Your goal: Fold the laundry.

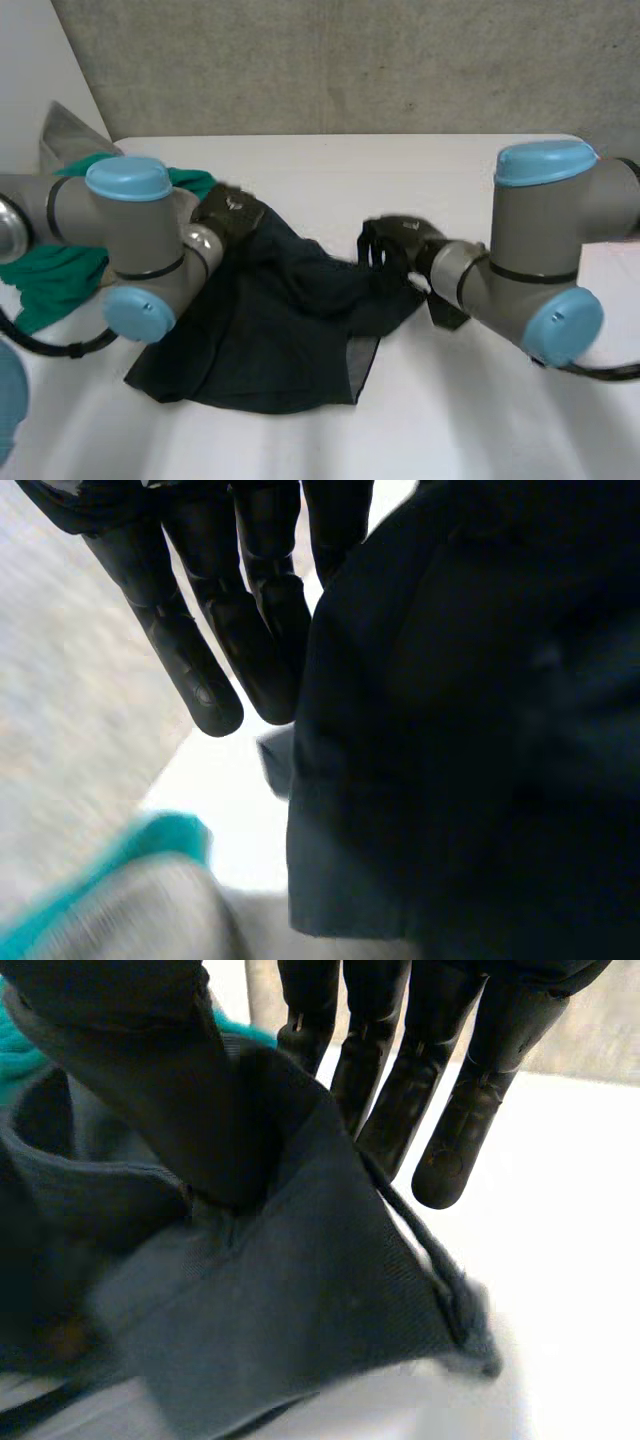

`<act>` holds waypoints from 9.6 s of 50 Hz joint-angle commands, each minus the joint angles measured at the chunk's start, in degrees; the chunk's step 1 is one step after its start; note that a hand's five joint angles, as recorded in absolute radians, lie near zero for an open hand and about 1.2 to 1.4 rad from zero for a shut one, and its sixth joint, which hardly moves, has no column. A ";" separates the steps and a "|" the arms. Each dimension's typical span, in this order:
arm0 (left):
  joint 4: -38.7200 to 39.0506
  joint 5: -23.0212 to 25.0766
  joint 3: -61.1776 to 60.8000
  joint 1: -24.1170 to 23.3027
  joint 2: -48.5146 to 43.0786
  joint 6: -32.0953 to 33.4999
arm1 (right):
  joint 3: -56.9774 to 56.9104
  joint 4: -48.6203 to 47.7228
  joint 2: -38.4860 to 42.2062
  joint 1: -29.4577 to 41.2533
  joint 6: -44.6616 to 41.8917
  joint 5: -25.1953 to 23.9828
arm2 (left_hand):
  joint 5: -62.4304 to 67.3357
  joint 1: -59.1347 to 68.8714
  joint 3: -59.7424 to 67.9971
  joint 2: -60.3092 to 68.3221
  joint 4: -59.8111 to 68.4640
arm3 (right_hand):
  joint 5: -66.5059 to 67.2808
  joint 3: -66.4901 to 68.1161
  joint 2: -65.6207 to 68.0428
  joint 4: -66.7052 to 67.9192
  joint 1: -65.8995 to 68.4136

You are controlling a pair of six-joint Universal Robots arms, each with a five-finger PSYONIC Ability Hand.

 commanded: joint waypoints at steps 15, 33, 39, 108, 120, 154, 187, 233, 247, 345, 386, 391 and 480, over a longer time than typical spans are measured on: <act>26.66 -2.61 29.03 -0.62 -14.82 0.04 | -18.17 -38.34 14.40 0.33 -38.28 17.45 | -55.62 -55.87 -57.28 -57.71 -57.82 | -55.59 -57.68 -57.30 -57.73 -44.33; 21.84 -5.86 -11.02 -5.18 10.47 -0.57 | 1.94 -11.21 -5.02 1.47 -33.12 17.02 | -53.06 -53.31 -54.72 -55.15 -55.26 | -49.53 -51.61 -51.23 -51.66 -38.26; 17.35 -6.04 -24.05 -8.08 18.14 -1.19 | 8.80 -0.37 -9.50 1.47 -19.93 14.74 | -48.18 -48.43 -49.84 -50.27 -50.38 | -45.59 -47.67 -47.29 -47.72 -34.32; 12.17 -1.02 -50.17 -1.67 37.49 -6.55 | 33.51 -19.35 -14.61 -6.09 -33.53 14.03 | -41.29 -41.54 -42.95 -43.38 -43.49 | 14.41 12.32 12.70 12.27 25.67; 10.14 -4.63 -52.81 -6.24 35.99 -12.35 | 35.01 -19.61 -15.75 -9.60 -33.09 12.18 | -34.73 -34.98 -36.39 -36.83 -36.94 | 14.41 12.32 12.70 12.27 25.67; 19.90 -9.20 -53.25 -12.13 24.66 -10.95 | 36.06 -20.40 -15.75 -9.52 -32.57 10.95 | -20.60 -20.85 -22.26 -22.70 -22.81 | 14.41 12.32 12.70 12.27 25.67; -21.41 -10.43 -47.11 -15.47 41.10 -7.87 | 36.15 20.73 -33.50 -12.85 -59.55 5.59 | 14.38 14.13 12.72 12.29 12.18 | 14.41 12.32 12.70 12.27 25.67; 33.51 -5.24 22.08 -8.53 -20.97 9.45 | -6.57 -29.01 10.53 -12.77 -43.38 16.22 | -54.40 -54.65 -56.06 -56.49 -56.60 | -55.59 -57.68 -57.30 -57.73 -44.33; 31.85 -8.85 -6.47 -8.70 3.02 2.77 | 5.03 -10.93 -9.59 -15.84 -34.07 12.45 | -54.40 -54.65 -56.06 -56.49 -56.60 | -54.87 -56.96 -56.58 -57.01 -43.61; 11.65 -8.76 -6.86 -15.03 12.98 -17.54 | 5.93 -6.88 -16.64 -7.93 -7.25 -3.55 | -54.23 -54.48 -55.89 -56.32 -56.43 | -55.59 -57.68 -57.30 -57.73 -44.33; -5.07 -15.27 3.98 -16.44 3.37 -10.15 | -6.14 -2.37 0.97 -2.57 -28.08 3.57 | -54.05 -54.30 -55.71 -56.15 -56.26 | -55.59 -57.68 -57.30 -57.73 -44.33; -1.11 -9.83 -1.03 -14.68 10.75 -10.33 | 4.14 -8.44 -8.53 -2.75 -27.82 4.97 | -54.56 -54.81 -56.22 -56.66 -56.77 | -55.59 -57.68 -57.30 -57.73 -44.33; -1.73 22.62 -7.81 -2.55 25.18 -21.40 | -34.42 -43.87 25.64 -39.74 -15.43 -14.88 | -53.39 -53.64 -55.05 -55.48 -55.59 | 14.41 12.32 12.70 12.27 25.67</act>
